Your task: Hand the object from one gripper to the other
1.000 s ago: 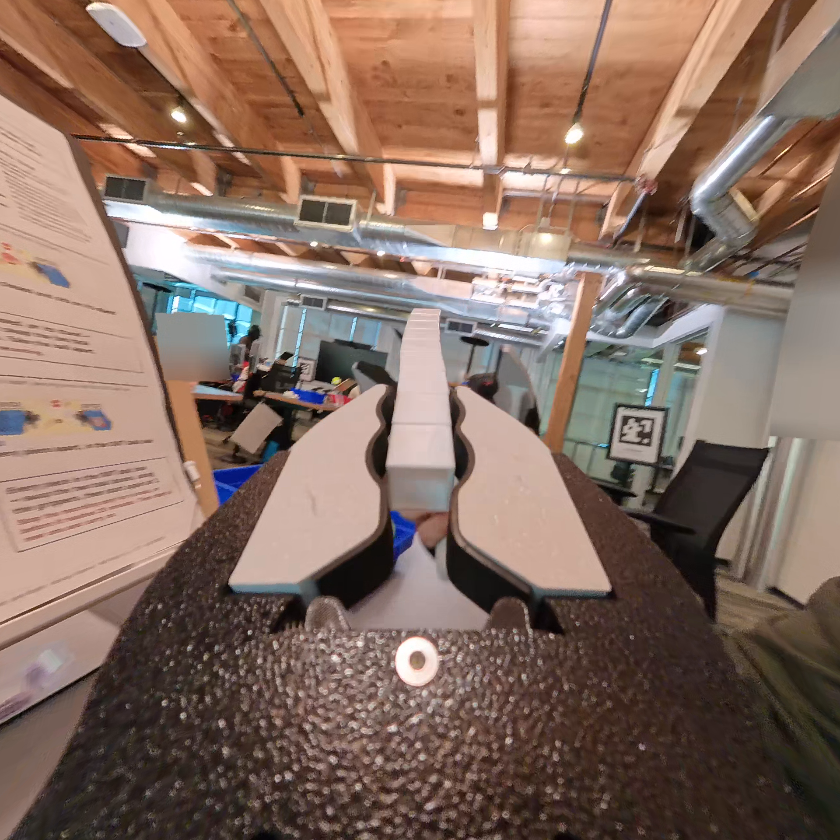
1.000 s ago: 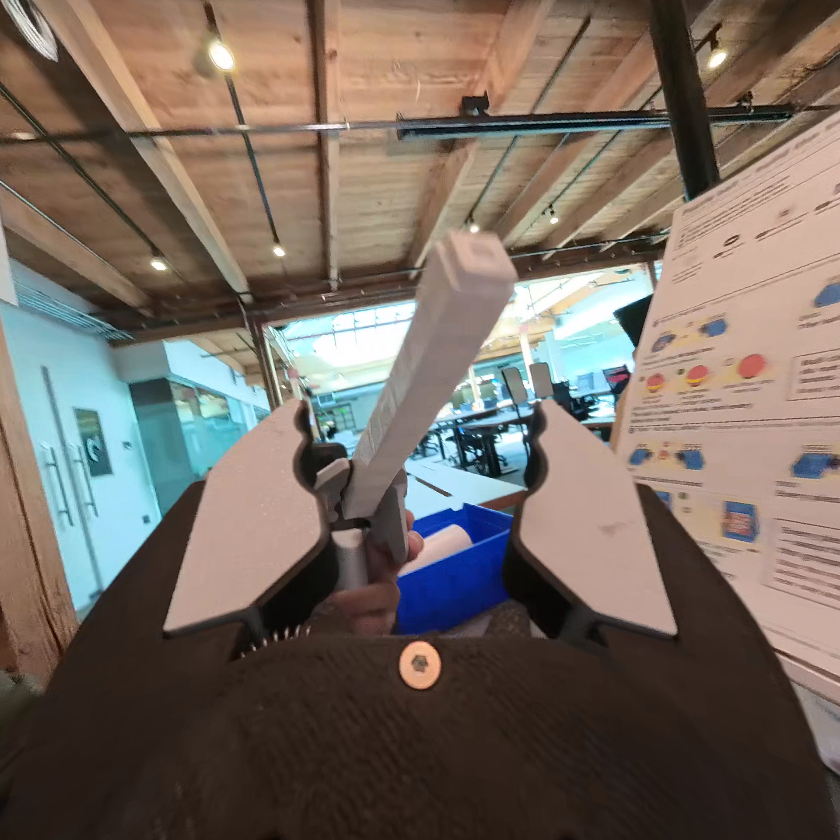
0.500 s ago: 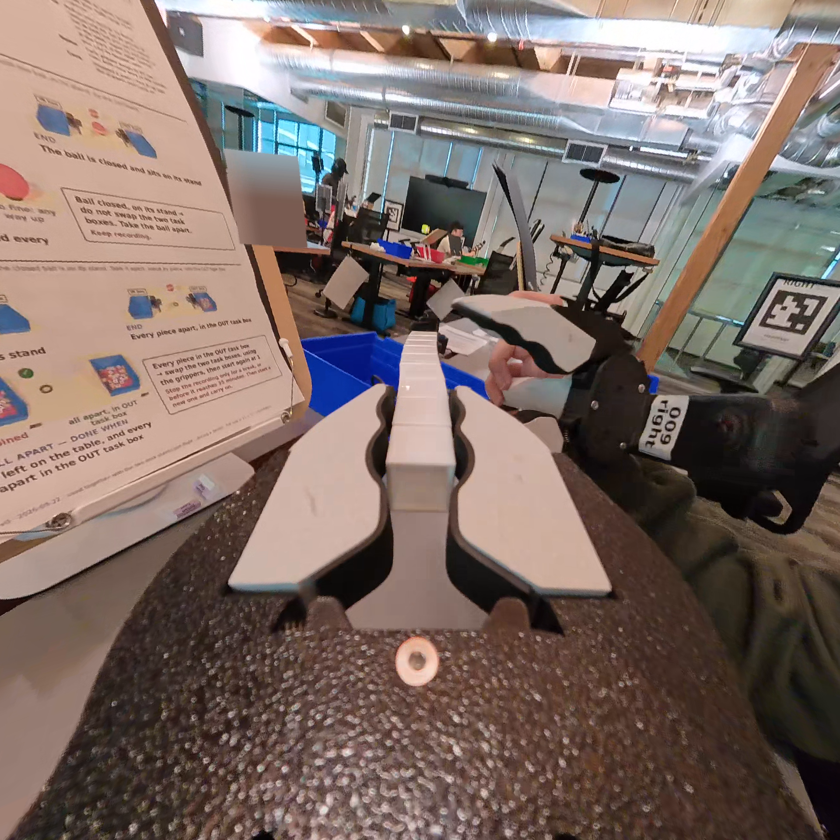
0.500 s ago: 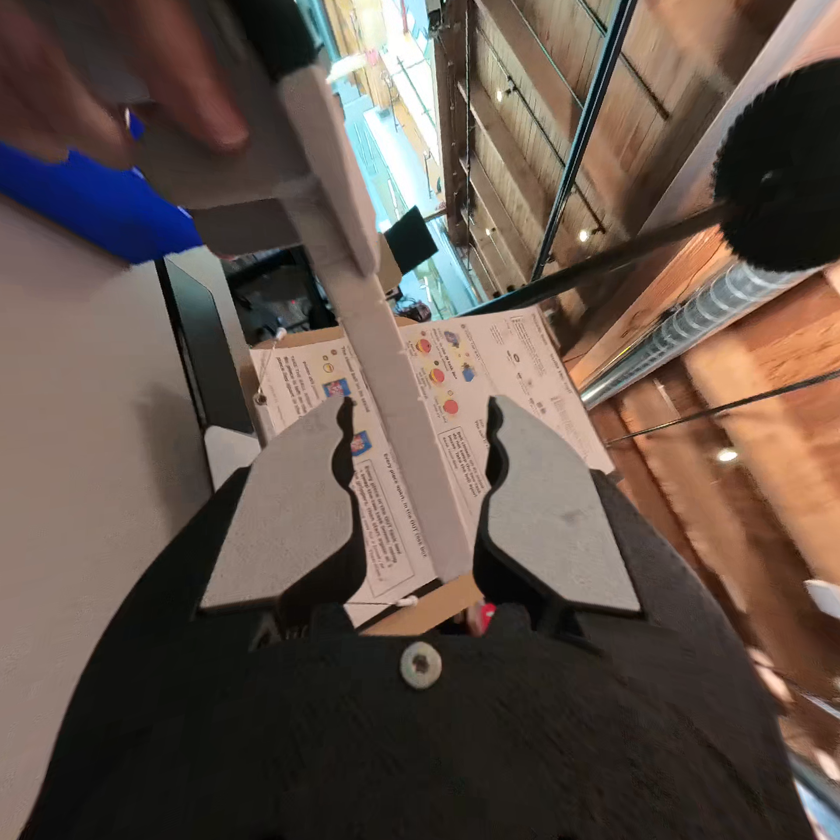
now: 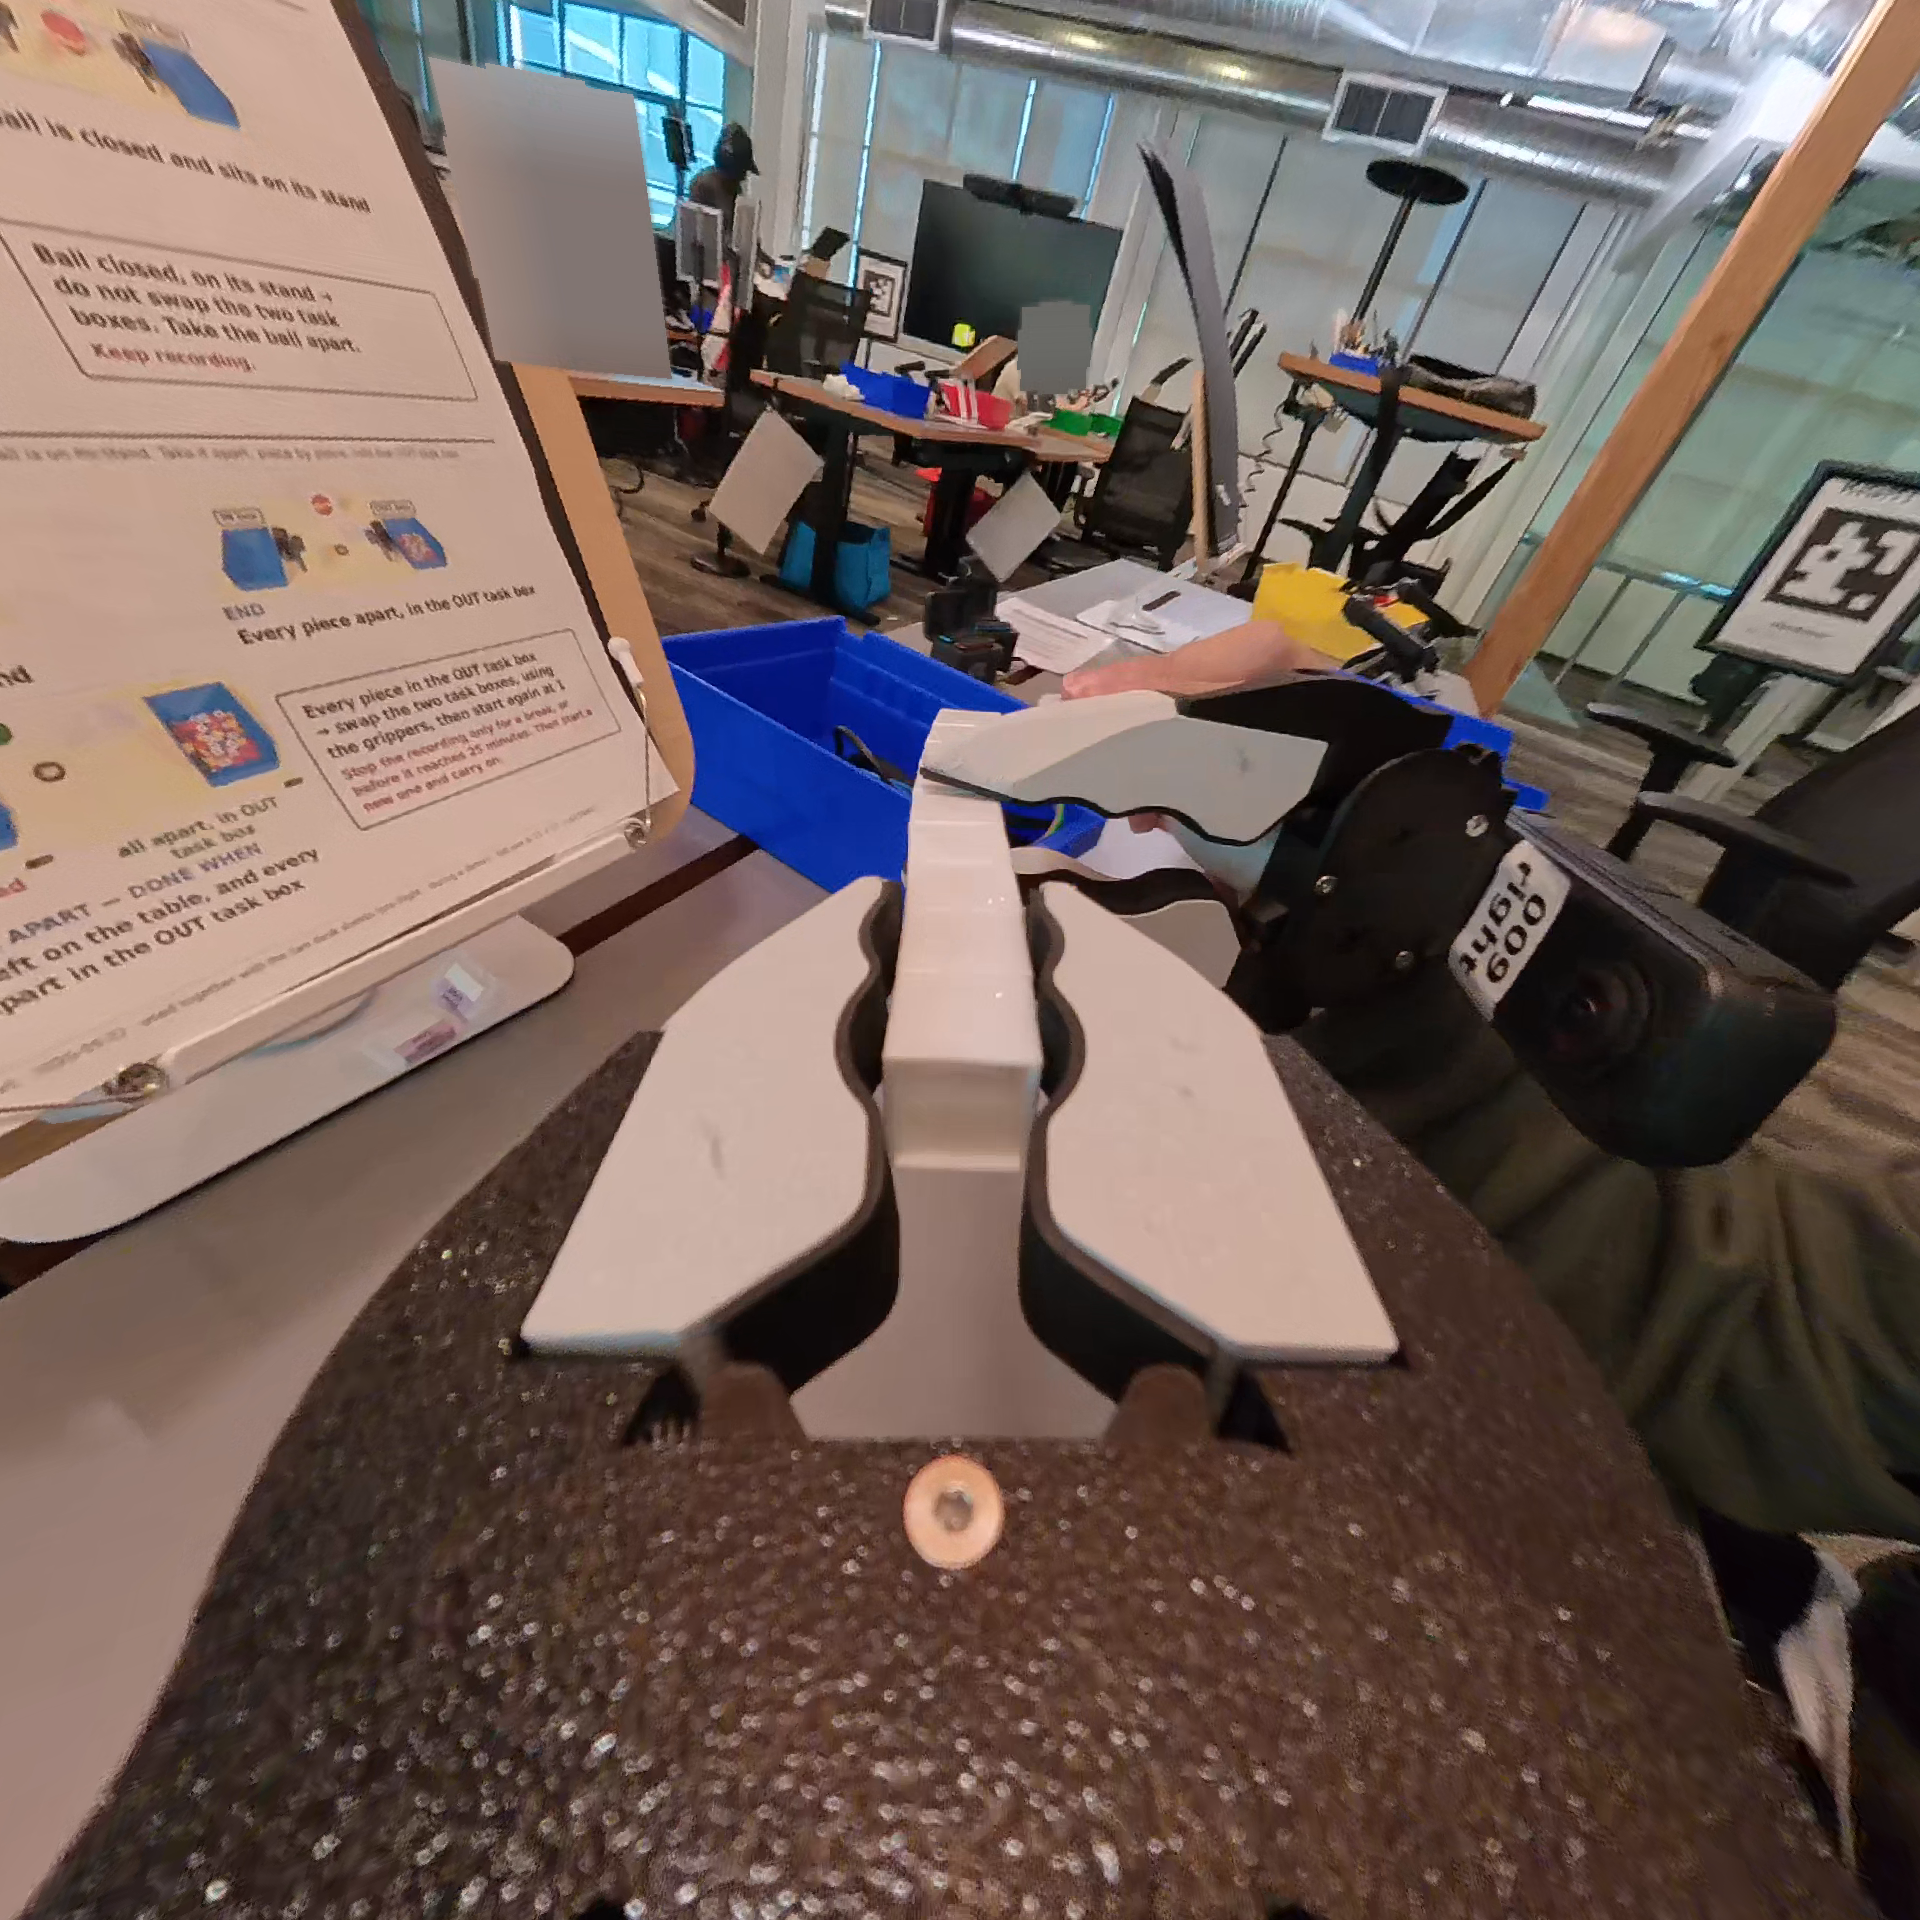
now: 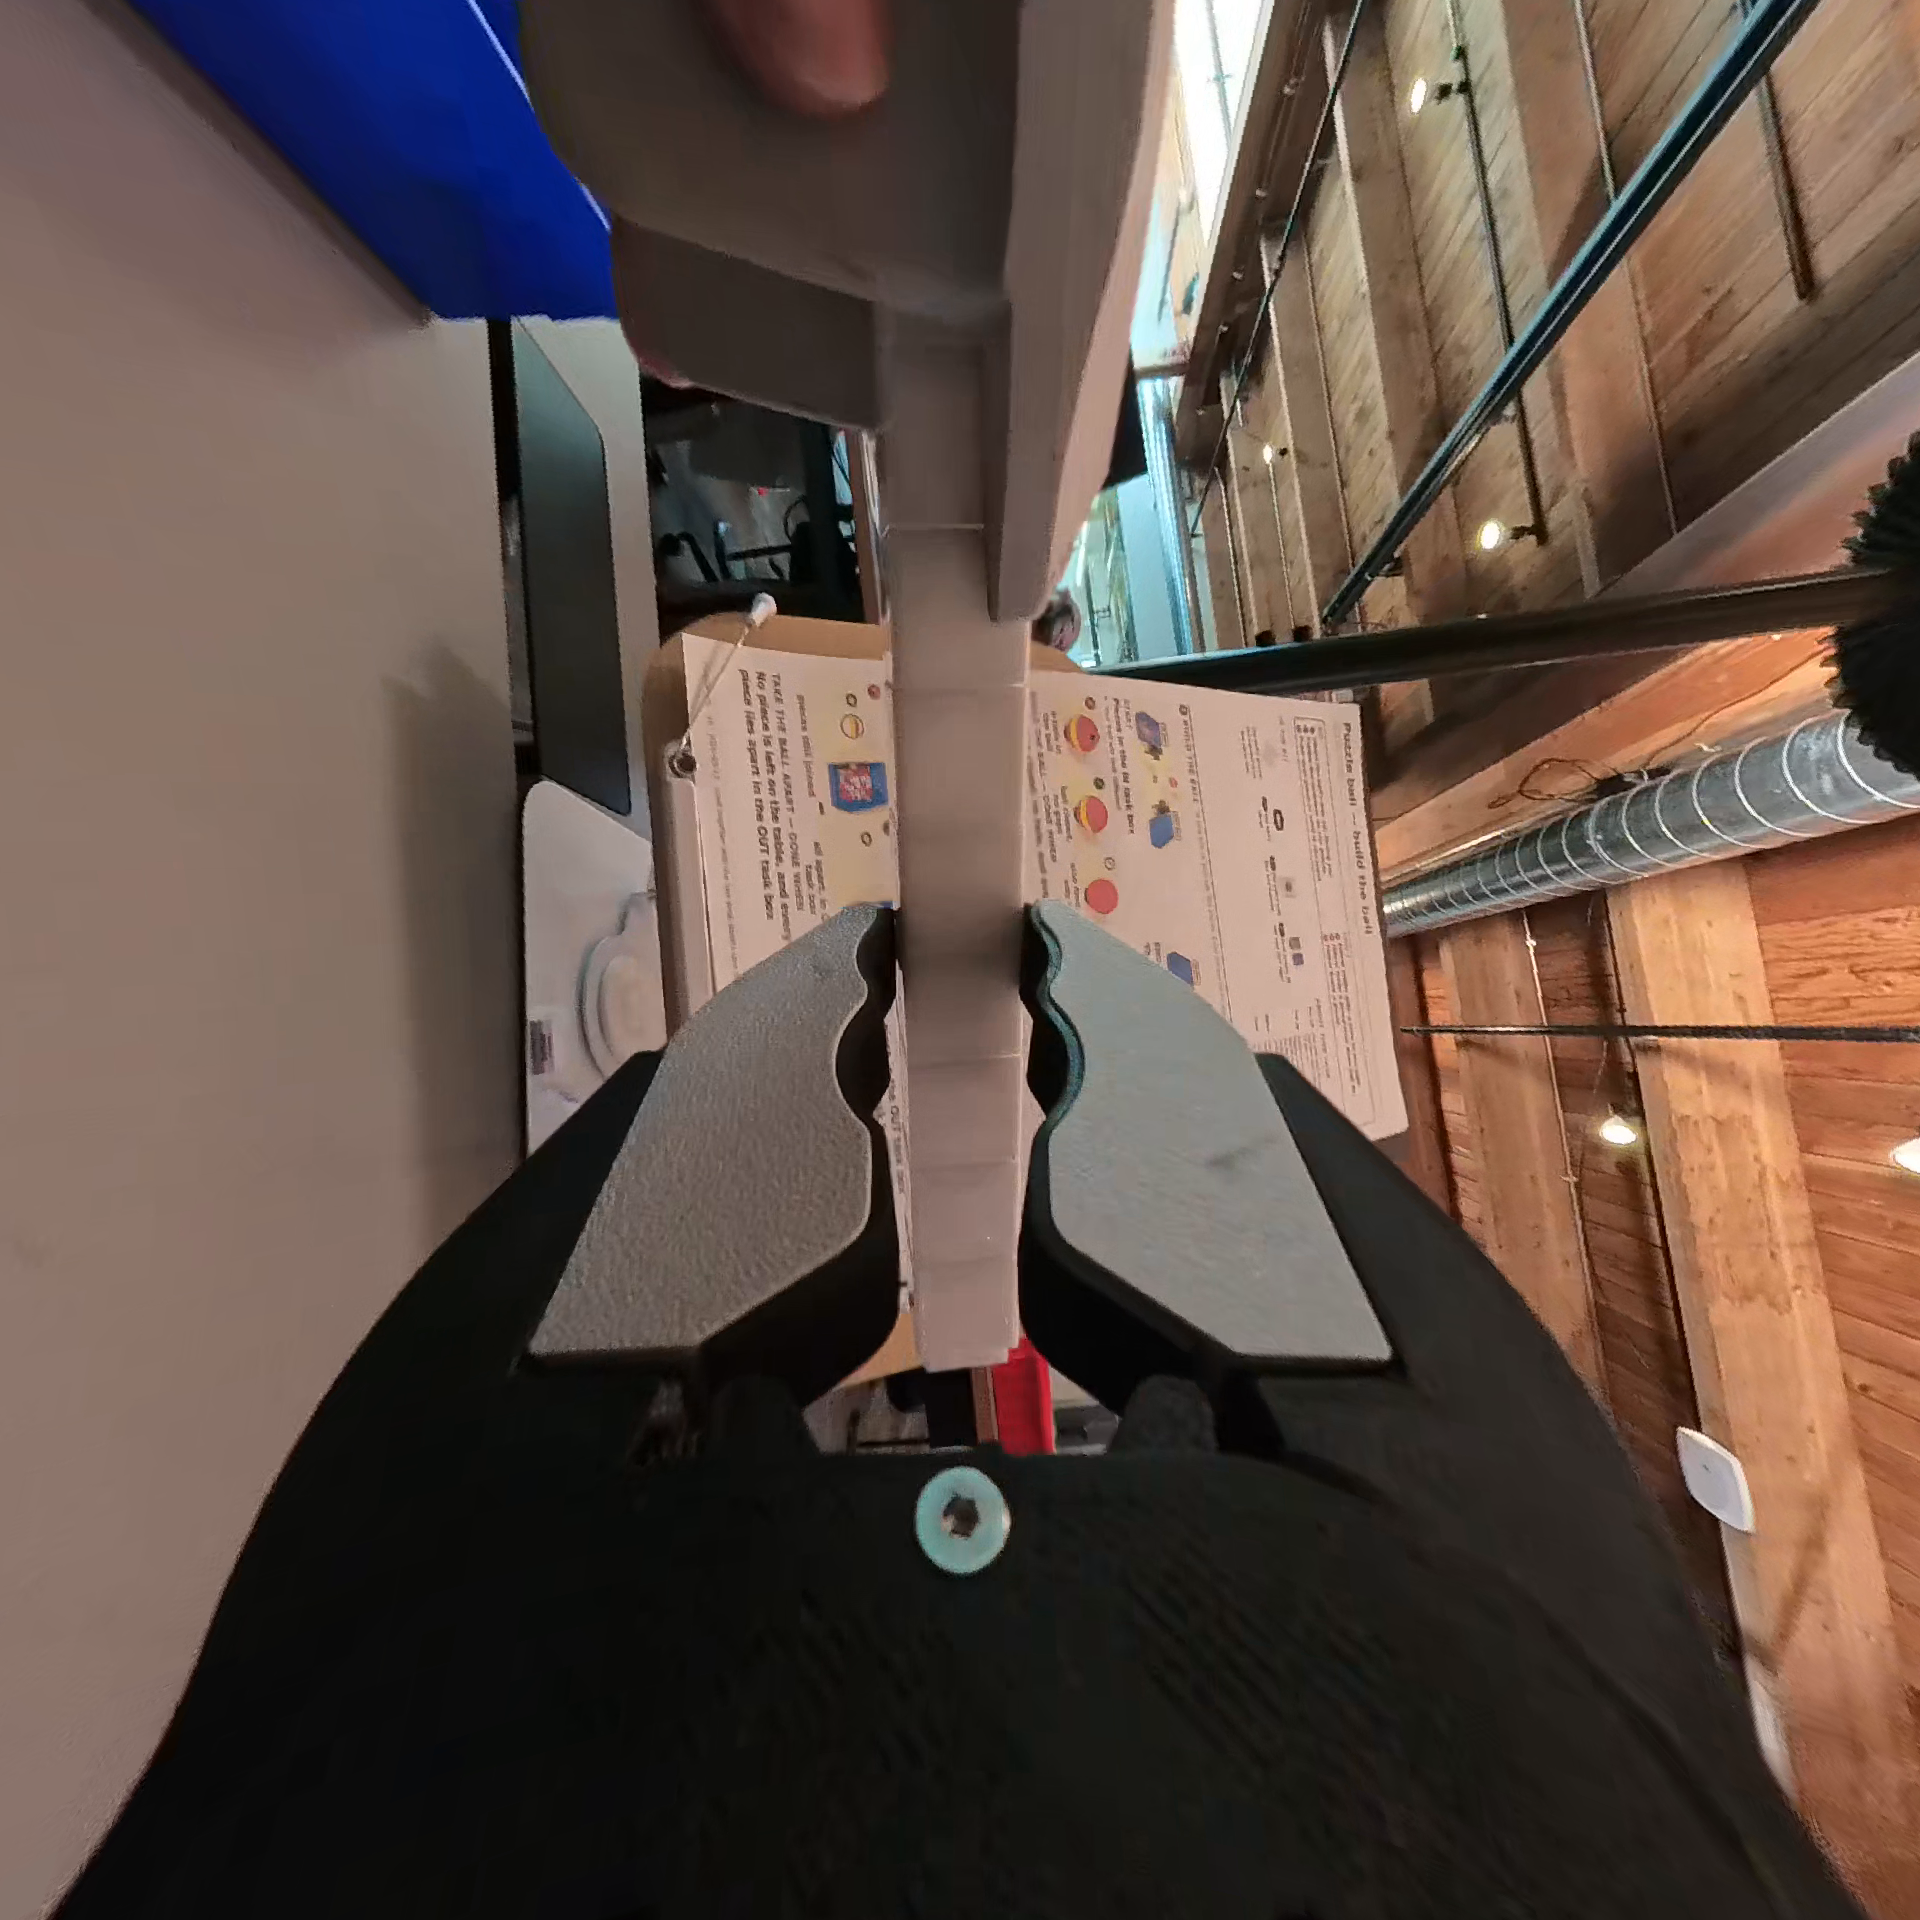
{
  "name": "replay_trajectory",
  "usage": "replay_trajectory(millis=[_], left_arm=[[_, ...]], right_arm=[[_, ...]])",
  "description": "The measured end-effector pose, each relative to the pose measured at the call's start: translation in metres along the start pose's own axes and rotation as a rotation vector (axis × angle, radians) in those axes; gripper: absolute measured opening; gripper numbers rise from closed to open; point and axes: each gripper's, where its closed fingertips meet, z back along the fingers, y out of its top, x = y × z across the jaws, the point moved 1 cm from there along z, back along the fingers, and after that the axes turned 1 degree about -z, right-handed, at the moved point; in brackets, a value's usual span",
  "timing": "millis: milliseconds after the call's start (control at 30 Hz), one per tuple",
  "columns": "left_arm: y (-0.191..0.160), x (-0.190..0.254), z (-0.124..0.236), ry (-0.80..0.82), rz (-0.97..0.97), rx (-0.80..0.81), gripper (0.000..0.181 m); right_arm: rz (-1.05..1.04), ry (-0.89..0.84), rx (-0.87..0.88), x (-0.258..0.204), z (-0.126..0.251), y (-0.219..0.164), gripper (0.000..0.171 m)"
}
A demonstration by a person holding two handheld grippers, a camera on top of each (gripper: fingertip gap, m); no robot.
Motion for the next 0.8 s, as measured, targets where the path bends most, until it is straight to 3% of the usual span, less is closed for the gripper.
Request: replay_trajectory(millis=[100,233,333,400,533,633,800], left_arm=[[0.001,-0.002,0.005,-0.024,0.038,0.009,0.023],[0.028,-0.002,0.008,0.018,0.030,0.211,0.023],[0.052,0.007,0.019,0.039,0.007,0.375,0.056],[0.055,0.010,0.022,0.051,-0.059,0.397,0.070],[0.038,0.013,0.009,-0.008,-0.103,0.311,0.078],[0.025,0.008,-0.008,0.021,-0.178,0.296,0.073],[0.012,0.009,-0.029,0.220,-0.567,0.318,0.069]], right_arm=[[-0.016,0.024,0.022,-0.002,0.000,0.006,0.022],[-0.197,0.028,0.095,-0.004,-0.007,0.011,0.023],[-0.449,0.021,0.158,0.006,-0.008,0.011,0.023],[-0.619,-0.006,0.194,0.019,-0.004,0.006,0.023],[-1.116,-0.027,0.425,0.050,0.010,0.003,0.023],[-1.475,-0.065,0.636,0.075,0.023,-0.003,0.023],[-1.953,-0.062,0.835,0.086,0.029,-0.018,0.022]])
